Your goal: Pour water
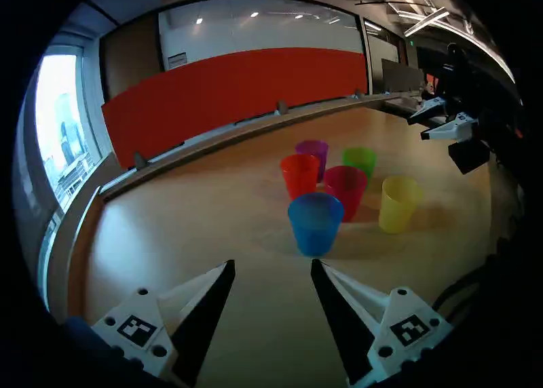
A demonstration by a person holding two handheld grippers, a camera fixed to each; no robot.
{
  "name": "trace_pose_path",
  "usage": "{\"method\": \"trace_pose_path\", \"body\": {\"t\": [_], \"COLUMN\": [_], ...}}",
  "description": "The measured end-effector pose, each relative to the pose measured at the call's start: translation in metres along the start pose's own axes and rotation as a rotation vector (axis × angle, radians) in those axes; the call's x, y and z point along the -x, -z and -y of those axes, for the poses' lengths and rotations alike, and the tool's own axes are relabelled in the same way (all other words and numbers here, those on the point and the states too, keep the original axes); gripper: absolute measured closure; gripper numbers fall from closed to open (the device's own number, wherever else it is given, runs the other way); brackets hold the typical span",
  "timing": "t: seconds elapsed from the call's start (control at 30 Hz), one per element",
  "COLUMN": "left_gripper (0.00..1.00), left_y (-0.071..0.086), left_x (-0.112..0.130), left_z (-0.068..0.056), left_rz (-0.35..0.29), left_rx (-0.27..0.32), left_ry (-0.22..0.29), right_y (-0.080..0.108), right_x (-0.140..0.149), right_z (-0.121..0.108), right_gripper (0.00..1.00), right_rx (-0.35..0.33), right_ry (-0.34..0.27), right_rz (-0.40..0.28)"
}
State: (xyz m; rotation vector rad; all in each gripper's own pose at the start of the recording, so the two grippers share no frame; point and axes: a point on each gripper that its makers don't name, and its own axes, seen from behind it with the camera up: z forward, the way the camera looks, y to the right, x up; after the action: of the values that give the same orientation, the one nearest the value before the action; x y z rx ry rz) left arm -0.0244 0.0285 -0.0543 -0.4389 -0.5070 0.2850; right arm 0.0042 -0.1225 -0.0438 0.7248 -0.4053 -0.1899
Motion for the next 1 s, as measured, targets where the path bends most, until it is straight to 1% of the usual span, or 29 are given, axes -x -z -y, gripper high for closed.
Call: {"method": "trace_pose_path", "body": {"t": [0.17, 0.27, 0.37, 0.5, 0.6, 0.77, 0.87, 1.0], "left_gripper": [0.18, 0.18, 0.17, 0.17, 0.17, 0.17, 0.17, 0.17], "left_y": [0.004, 0.008, 0.013, 0.023, 0.031, 0.042, 0.048, 0.054], "left_x": [-0.009, -0.017, -0.026, -0.040, -0.049, -0.065, -0.075, -0.088], "left_z": [0.008, 0.013, 0.020, 0.030, 0.037, 0.045, 0.049, 0.053], "left_rz": [-0.043, -0.079, -0.122, -0.194, -0.246, -0.328, -0.374, -0.427], "left_rx": [-0.051, -0.079, -0.111, -0.160, -0.189, -0.224, -0.246, -0.275], "left_ry": [0.001, 0.008, 0.023, 0.049, 0.072, 0.106, 0.116, 0.116], "right_y": [0.007, 0.013, 0.021, 0.031, 0.039, 0.048, 0.056, 0.069], "right_x": [-0.007, -0.014, -0.021, -0.030, -0.033, -0.040, -0.047, -0.058], "right_z": [-0.008, -0.018, -0.030, -0.048, -0.060, -0.074, -0.081, -0.092], "right_gripper": [0.04, 0.04, 0.04, 0.04, 0.04, 0.04, 0.04, 0.04], "right_rx": [0.059, 0.114, 0.175, 0.260, 0.325, 0.425, 0.486, 0.563], "right_ry": [-0.020, -0.032, -0.061, -0.096, -0.098, -0.079, -0.073, -0.088], "right_rz": [-0.053, -0.094, -0.139, -0.208, -0.246, -0.291, -0.330, -0.386]}}
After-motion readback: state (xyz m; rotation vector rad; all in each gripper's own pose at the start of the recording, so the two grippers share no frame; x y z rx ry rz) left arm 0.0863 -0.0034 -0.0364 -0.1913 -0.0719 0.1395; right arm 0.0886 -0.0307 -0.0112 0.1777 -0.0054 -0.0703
